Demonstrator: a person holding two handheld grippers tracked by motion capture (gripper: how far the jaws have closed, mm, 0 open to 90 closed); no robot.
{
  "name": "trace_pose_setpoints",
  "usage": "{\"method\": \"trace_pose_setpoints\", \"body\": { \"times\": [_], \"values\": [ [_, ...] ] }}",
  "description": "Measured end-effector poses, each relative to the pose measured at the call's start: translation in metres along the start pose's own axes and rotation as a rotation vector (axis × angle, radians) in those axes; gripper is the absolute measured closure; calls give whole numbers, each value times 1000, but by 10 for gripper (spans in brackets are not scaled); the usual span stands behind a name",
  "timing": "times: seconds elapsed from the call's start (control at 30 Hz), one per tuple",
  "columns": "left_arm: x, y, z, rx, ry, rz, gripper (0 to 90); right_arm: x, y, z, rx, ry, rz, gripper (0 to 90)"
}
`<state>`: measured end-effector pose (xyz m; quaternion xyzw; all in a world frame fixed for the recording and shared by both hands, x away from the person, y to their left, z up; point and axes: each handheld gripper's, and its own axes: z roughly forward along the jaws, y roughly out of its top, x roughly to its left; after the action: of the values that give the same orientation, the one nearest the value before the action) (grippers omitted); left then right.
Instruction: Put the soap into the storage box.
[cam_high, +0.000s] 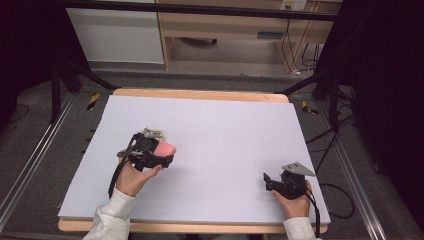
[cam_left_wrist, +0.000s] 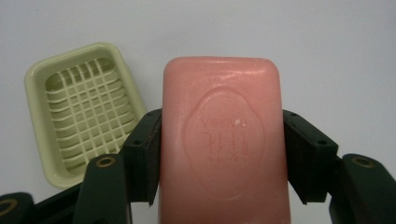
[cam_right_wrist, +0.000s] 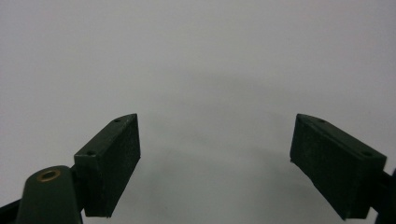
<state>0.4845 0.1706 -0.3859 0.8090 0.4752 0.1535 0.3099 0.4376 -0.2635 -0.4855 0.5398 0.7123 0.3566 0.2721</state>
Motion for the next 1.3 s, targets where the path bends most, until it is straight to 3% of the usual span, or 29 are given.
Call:
{"method": "trace_pose_setpoints", "body": {
  "times": [0.57,1.3],
  "values": [
    [27,4,4,-16,58,-68,372,0,0,0,-3,-6,-2,156],
    [56,15,17,-15,122,-125,372,2,1,1,-11,-8,-9,157]
  ]
}}
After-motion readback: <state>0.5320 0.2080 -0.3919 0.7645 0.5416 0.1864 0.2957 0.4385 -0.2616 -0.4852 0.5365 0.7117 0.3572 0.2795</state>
